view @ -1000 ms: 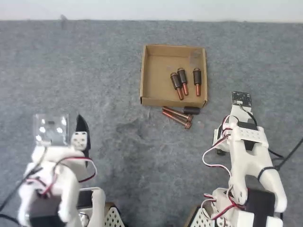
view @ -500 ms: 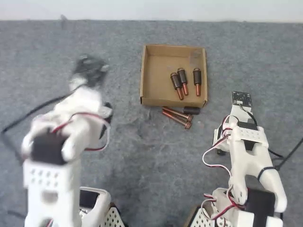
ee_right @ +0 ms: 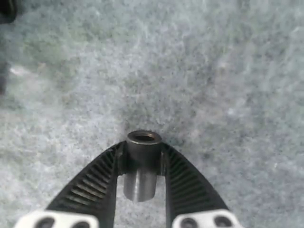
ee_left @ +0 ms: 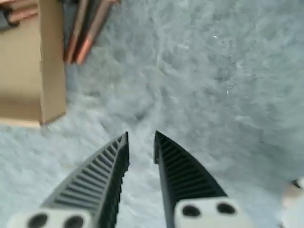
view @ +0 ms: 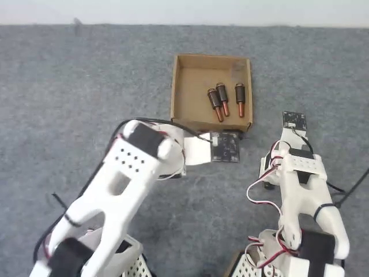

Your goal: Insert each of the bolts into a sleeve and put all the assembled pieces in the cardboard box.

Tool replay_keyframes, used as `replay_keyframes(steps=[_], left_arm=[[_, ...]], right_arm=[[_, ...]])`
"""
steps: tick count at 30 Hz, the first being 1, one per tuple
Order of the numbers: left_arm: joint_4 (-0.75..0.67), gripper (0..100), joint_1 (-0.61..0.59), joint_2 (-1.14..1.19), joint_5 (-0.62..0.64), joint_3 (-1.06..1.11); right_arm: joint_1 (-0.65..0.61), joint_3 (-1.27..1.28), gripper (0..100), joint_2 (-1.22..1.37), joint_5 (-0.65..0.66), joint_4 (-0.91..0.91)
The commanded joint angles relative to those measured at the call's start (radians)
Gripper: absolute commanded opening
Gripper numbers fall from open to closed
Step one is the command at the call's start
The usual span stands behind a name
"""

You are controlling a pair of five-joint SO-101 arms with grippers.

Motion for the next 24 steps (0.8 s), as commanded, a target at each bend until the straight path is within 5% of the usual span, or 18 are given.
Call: replay_keyframes(steps=[1, 8, 24], left_arm=[[-0.129, 8, 0.014, 0.06, -0.08, 0.001], [-0.269, 8, 0.014, 0.27, -0.1, -0.048], [-0.207, 8, 0.08, 0.792, -0.106, -0.552]], right_arm=[[0.013, -0.049, 0.6, -0.002, -0.008, -0.016], [0.073, -0.051, 0.6, -0.002, -0.008, -0.062], [0.191, -0.061, 0.6, -0.001, -0.011, -0.114]])
